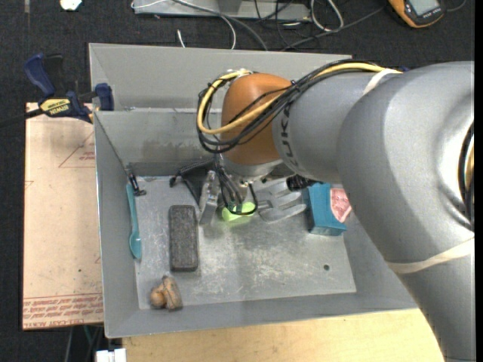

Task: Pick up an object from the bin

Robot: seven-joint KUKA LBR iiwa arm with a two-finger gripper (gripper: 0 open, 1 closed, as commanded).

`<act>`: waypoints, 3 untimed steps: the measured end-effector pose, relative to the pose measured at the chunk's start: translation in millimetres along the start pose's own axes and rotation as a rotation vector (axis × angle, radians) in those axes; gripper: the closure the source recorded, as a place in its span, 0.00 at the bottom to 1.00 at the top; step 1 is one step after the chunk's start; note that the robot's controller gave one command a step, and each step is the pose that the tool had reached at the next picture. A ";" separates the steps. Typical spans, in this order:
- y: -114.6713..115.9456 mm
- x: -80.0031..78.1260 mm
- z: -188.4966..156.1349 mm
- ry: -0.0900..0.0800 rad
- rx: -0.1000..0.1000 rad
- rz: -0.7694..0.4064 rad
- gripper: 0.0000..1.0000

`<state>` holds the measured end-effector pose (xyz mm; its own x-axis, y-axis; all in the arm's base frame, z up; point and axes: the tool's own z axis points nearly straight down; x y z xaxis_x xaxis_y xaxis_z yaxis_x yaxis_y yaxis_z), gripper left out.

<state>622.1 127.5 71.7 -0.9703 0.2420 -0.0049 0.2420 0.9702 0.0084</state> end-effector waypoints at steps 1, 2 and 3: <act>0.0 0.0 0.0 0.000 0.000 0.000 1.00; -0.4 0.6 -6.9 0.001 0.000 0.001 1.00; 0.1 -0.1 -22.9 -0.001 -0.001 0.000 1.00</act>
Offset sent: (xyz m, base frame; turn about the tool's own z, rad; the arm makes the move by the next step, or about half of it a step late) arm 0.0000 -0.0002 0.0245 0.0003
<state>622.1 127.4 94.5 -0.9702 0.2424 -0.0060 0.2423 0.9701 0.0095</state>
